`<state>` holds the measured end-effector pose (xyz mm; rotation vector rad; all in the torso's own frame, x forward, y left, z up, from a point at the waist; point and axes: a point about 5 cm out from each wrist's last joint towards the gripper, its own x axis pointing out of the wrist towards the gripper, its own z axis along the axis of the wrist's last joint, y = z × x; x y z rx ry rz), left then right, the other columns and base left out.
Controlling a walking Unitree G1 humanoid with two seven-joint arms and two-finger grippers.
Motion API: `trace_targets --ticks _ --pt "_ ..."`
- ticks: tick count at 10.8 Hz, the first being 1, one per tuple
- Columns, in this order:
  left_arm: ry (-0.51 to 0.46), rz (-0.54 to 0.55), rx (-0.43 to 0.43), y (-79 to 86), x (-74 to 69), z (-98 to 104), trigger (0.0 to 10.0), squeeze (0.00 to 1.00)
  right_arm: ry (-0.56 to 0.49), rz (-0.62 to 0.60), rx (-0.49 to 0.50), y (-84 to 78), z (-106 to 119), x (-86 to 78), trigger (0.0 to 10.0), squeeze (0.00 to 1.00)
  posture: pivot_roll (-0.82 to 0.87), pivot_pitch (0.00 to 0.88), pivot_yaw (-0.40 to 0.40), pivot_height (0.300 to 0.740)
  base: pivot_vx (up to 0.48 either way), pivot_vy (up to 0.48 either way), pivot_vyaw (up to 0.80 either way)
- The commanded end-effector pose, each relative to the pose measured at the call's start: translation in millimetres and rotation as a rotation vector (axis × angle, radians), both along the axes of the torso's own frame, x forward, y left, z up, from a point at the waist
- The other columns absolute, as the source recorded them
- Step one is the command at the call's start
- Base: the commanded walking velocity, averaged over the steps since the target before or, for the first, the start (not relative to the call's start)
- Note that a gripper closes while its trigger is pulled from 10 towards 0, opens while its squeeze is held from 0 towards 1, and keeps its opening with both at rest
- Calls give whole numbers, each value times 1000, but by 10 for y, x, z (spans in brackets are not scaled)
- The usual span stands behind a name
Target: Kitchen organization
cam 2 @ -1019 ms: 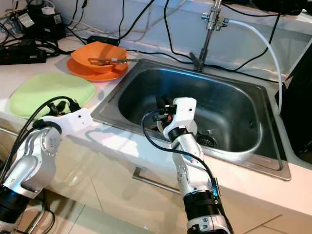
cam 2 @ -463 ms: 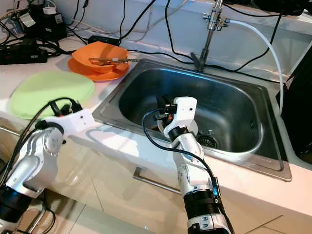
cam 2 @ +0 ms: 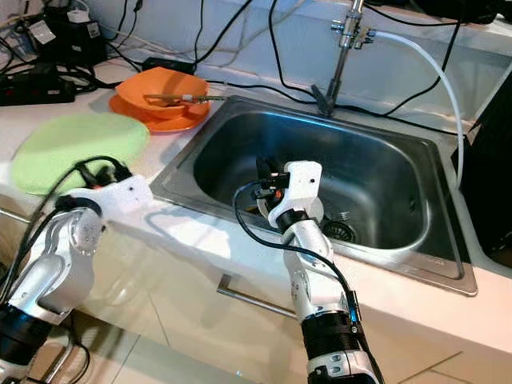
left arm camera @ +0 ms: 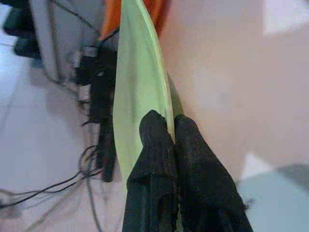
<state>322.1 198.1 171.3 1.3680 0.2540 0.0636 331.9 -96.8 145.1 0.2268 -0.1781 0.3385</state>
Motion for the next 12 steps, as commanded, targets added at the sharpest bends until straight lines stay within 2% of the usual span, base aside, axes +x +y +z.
trace_targets --ticks 1,2,5,6,7,8,9,10,12 --pt "-161 8 33 14 31 303 0 0 -8 -8 8 -18 55 36 10000 0 251 11 -65 740 0 0 0" --pt "-248 9 47 39 63 474 10000 0 -7 -8 10 -18 54 37 10000 0 251 11 -65 740 0 0 0" --pt "-363 -83 62 -129 52 623 10000 0 -4 -9 14 -14 43 43 10000 0 253 8 -62 740 0 0 0" --pt "-419 -243 60 -380 59 705 10000 0 -7 -5 21 -14 61 52 10000 0 253 6 -61 740 0 0 0" --pt "-411 -321 57 -514 55 695 10000 0 -15 -5 27 -24 91 66 10000 306 253 3 -58 740 0 0 0" --pt "-386 -439 34 -732 27 637 10000 0 -25 -19 67 -71 168 109 10000 1000 253 3 -58 740 0 0 0" --pt "-373 -511 25 -897 -5 596 10000 0 -42 -22 99 -115 261 146 10000 1000 246 1 -55 740 0 0 0" --pt "-366 -556 20 -991 -21 572 10000 0 -53 -28 108 -146 315 169 10000 1000 246 1 -55 740 0 0 0" --pt "-351 -607 9 -1092 -12 527 10000 0 -43 -38 259 -244 440 218 10000 1000 243 0 -54 740 0 0 0"
